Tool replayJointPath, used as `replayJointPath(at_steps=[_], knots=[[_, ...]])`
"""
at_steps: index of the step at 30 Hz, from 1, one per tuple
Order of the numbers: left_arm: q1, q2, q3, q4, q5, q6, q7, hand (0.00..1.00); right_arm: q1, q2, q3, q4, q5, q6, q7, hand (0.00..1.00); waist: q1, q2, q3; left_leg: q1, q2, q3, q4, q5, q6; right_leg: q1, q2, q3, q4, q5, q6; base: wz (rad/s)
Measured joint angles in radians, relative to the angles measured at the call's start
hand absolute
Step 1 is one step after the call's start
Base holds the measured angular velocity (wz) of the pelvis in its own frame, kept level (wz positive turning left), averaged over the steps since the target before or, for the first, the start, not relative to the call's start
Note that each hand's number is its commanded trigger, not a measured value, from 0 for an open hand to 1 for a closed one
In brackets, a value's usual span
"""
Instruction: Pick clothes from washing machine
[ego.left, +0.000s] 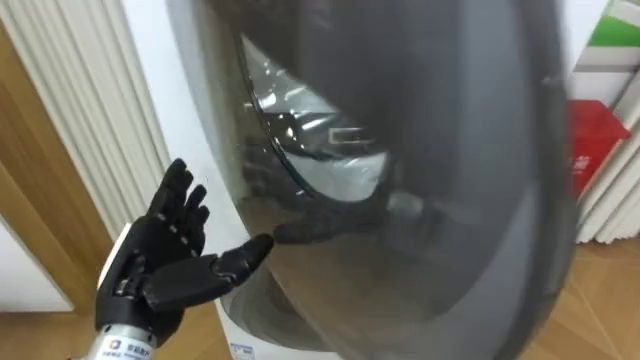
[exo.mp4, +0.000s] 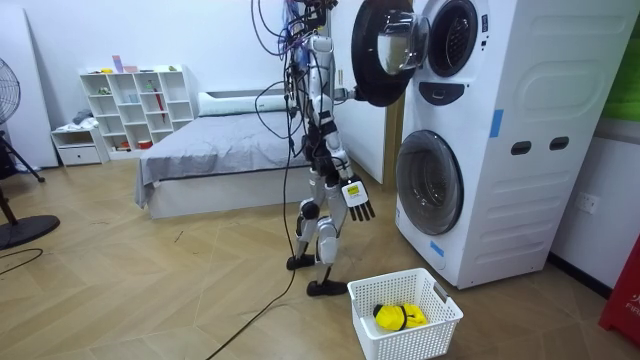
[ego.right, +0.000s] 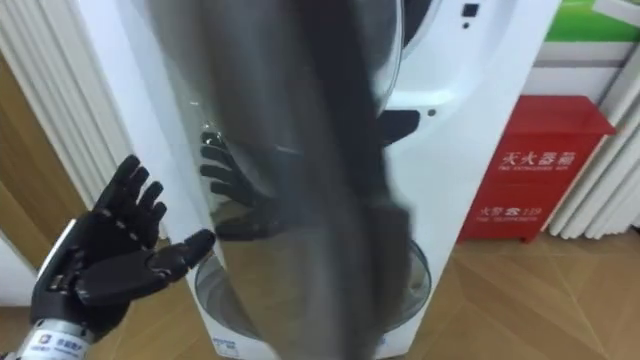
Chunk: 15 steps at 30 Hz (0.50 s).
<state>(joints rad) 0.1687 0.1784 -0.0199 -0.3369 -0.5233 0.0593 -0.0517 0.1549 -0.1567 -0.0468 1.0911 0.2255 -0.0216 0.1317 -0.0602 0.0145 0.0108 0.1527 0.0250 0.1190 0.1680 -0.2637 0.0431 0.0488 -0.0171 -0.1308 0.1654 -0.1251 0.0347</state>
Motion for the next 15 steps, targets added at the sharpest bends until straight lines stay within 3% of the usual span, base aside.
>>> replayJointPath(at_steps=[3,7,10,13,15], knots=[[-0.04,-0.01,-0.01,-0.006,0.078,0.014,0.014,0.0,-0.028,0.002,0.025,0.027,0.003,-0.002,0.002,0.0,-0.021,-0.001,0.0028,-0.009,0.0,0.009,0.002,0.0,0.0,-0.016,0.0,0.016,0.001,0.004,-0.006,-0.03],[-0.117,-0.03,-0.034,-0.007,0.209,0.09,0.083,0.0,-0.041,0.007,0.026,0.033,0.001,-0.004,0.001,0.0,-0.052,0.001,0.0045,-0.022,0.0,0.011,0.008,0.0,0.001,-0.019,-0.001,0.022,0.0,0.013,-0.006,0.0],[-0.159,-0.049,-0.035,-0.007,0.21,0.117,0.141,0.0,-0.044,0.005,0.026,0.032,0.003,-0.006,-0.003,0.0,-0.083,0.011,0.0058,-0.035,0.001,0.02,0.01,0.002,0.003,-0.04,-0.001,0.034,0.002,0.022,-0.006,-0.07],[-0.205,-0.05,-0.022,-0.007,0.205,0.154,0.181,0.0,-0.061,0.006,0.019,0.044,0.017,-0.008,-0.01,0.0,-0.105,0.024,0.0065,-0.053,0.002,0.035,0.013,0.003,0.004,-0.061,0.002,0.05,0.002,0.032,-0.006,-0.15],[-0.238,-0.05,-0.022,-0.005,0.202,0.155,0.192,0.0,-0.074,0.006,0.022,0.056,0.017,-0.005,-0.01,0.0,-0.13,0.028,0.0076,-0.058,0.0,0.043,0.013,0.004,0.006,-0.07,0.001,0.061,0.001,0.033,-0.006,-0.13]])
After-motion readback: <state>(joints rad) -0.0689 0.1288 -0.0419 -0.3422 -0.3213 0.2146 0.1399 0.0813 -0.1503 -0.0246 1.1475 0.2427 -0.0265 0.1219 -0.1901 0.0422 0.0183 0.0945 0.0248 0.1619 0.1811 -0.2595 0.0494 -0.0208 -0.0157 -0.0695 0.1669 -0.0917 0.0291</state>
